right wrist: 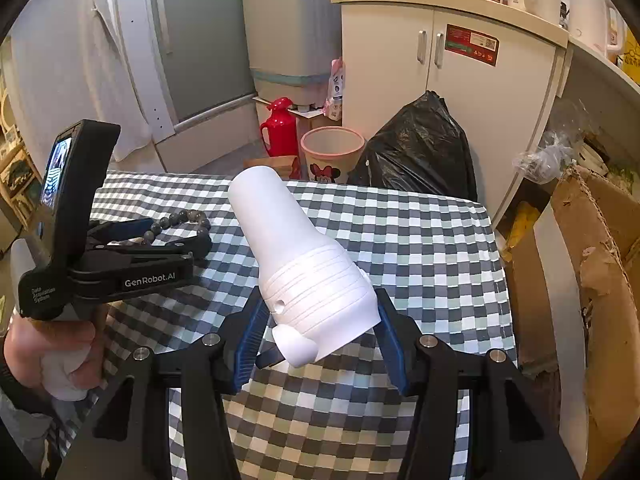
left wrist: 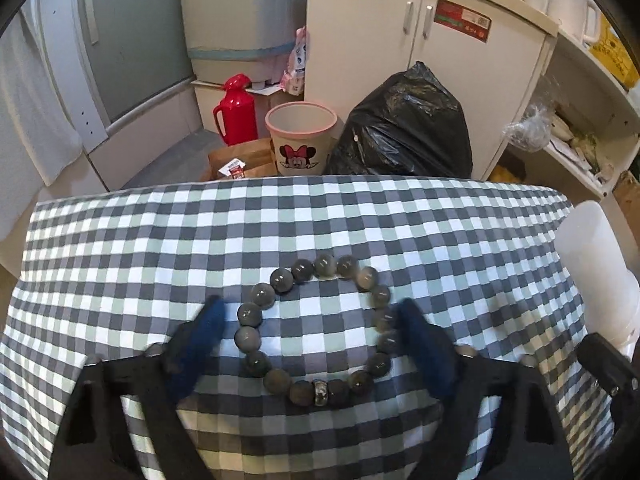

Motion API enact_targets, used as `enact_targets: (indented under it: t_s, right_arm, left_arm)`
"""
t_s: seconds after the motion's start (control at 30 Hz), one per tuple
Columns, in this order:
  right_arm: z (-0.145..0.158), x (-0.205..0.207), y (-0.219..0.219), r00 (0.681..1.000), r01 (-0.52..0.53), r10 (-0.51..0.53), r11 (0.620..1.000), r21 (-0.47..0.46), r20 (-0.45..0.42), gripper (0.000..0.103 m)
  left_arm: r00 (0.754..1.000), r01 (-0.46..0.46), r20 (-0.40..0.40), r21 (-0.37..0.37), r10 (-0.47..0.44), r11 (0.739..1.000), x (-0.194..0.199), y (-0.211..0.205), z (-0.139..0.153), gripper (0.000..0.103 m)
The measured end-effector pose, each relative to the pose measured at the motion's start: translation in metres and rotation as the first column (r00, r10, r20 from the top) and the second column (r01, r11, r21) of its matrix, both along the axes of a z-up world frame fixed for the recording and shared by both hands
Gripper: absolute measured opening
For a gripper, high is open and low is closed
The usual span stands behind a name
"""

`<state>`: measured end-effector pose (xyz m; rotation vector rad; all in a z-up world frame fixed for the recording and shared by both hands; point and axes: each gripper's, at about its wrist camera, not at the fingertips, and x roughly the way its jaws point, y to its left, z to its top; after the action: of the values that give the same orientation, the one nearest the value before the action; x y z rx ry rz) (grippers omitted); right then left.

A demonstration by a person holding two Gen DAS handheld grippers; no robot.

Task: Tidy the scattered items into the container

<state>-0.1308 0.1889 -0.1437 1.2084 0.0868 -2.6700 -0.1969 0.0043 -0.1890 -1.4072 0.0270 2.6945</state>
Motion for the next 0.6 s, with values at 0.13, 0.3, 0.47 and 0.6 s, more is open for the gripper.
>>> enact_targets:
  t_s: [0.13, 0.3, 0.47, 0.6]
  right_arm:
    - [0.002, 0.002, 0.001, 1.0, 0.002, -0.002, 1.0, -0.009, -0.006, 0.052]
    - [0.011, 0.008, 0.005, 1.0, 0.007, -0.008, 1.0, -0.016, -0.024, 0.052]
    - [0.025, 0.017, 0.011, 0.999, 0.016, -0.017, 1.0, -0.023, -0.052, 0.052]
    - [0.037, 0.026, 0.014, 0.997, 0.022, -0.024, 0.999, -0.027, -0.075, 0.052]
  left_arm:
    - [1.0, 0.026, -0.004, -0.004, -0.026, 1.0, 0.003, 0.006, 0.004, 0.037]
    - [0.998, 0.062, 0.011, 0.003, -0.062, 0.998, 0.01, 0.017, 0.008, 0.023]
    - [0.997, 0.075, 0.002, 0.023, -0.075, 0.997, 0.022, 0.024, 0.017, 0.023]
    - [0.997, 0.081, -0.017, 0.025, -0.081, 0.996, 0.031, 0.029, 0.03, 0.0]
